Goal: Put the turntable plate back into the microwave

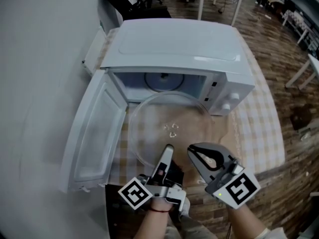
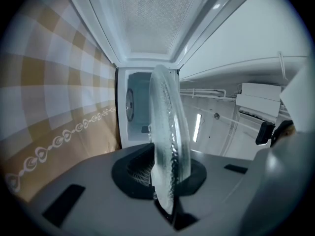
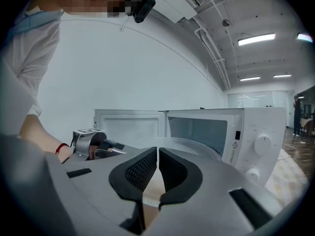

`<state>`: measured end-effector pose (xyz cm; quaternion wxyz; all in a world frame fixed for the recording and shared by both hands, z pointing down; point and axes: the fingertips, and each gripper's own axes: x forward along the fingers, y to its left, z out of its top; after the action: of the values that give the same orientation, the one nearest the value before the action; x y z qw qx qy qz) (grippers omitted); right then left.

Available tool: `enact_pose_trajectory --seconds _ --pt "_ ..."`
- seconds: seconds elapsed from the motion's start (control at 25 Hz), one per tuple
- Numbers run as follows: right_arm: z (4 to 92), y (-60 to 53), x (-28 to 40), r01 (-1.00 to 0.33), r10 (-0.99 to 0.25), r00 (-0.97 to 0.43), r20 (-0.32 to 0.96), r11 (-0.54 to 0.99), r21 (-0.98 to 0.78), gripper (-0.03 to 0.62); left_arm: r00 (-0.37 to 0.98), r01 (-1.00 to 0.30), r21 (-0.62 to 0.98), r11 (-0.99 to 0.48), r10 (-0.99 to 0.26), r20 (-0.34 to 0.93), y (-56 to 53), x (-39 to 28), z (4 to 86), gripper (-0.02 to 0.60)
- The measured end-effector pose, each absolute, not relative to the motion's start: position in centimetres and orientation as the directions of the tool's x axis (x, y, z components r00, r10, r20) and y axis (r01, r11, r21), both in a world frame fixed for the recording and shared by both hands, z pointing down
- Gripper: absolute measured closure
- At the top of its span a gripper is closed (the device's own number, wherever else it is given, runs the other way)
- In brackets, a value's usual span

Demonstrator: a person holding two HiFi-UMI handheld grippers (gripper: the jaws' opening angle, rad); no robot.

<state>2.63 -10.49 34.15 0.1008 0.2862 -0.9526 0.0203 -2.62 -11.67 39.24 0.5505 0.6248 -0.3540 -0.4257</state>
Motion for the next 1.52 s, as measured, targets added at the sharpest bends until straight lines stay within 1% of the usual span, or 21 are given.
enact_pose_trajectory --seconds 0.2,0.32,0.48,0.64,0.68,0.72,0.76,0.84,1.0,1.16,1.36,1.52 --pt "34.2 -11.4 1.8 -0.537 -0.537 -0.822 0.189 0.842 0.055 0.56 0.379 0.029 0.989 -0.145 -0.914 -0.145 -13.3 -3.1 39.6 0.558" --pt "34.6 -11.7 1.4 -0.518 -0.526 -0.826 0.203 0.85 0.097 0.559 0.381 0.02 0.989 -0.145 -0.914 -0.141 -14.3 -3.6 40.0 0.558" --pt "36.0 -12.3 1.2 -0.458 -0.493 -0.821 0.289 0.87 0.182 0.559 0.383 0.008 0.989 -0.15 -0.913 -0.141 -15.8 -4.3 40.3 0.558" --pt "36.8 -13.4 1.1 -0.329 -0.455 -0.798 0.397 0.879 0.346 0.557 0.388 -0.004 0.987 -0.158 -0.91 -0.144 -17.4 -4.7 40.5 0.558" --pt "36.9 -13.6 1.1 -0.292 -0.448 -0.789 0.422 0.876 0.385 0.545 0.388 -0.007 0.987 -0.161 -0.91 -0.146 -17.8 -4.8 40.6 0.558" --pt "36.9 -13.8 1.1 -0.254 -0.441 -0.778 0.448 0.872 0.418 0.505 0.387 -0.006 0.986 -0.165 -0.91 -0.15 -18.1 -4.8 40.7 0.558" --pt "37.1 -13.9 1.2 -0.217 -0.436 -0.765 0.475 0.868 0.447 0.442 0.386 -0.003 0.986 -0.169 -0.91 -0.154 -18.5 -4.9 40.7 0.558" --pt "37.4 -13.9 1.2 -0.149 -0.432 -0.737 0.52 0.855 0.498 0.43 0.384 0.002 0.985 -0.173 -0.909 -0.161 -19.1 -4.9 40.8 0.558" --pt "38.6 -14.2 0.9 -0.053 -0.463 -0.682 0.566 0.803 0.594 0.43 0.386 0.003 0.984 -0.176 -0.908 -0.164 -20.4 -5.0 41.1 0.558" --pt "39.4 -15.1 0.3 0.01 -0.526 -0.633 0.569 0.728 0.685 0.431 0.378 -0.007 0.985 -0.172 -0.912 -0.157 -21.6 -5.4 41.5 0.558" --pt "40.3 -15.5 -0.1 0.086 -0.554 -0.588 0.589 0.682 0.727 0.437 0.367 0.001 0.985 -0.173 -0.916 -0.161 -22.5 -5.9 41.8 0.557" --pt "41.3 -16.2 0.1 0.161 -0.588 -0.524 0.617 0.643 0.749 0.445 0.366 0.013 0.985 -0.173 -0.916 -0.166 -22.7 -5.8 41.8 0.558"
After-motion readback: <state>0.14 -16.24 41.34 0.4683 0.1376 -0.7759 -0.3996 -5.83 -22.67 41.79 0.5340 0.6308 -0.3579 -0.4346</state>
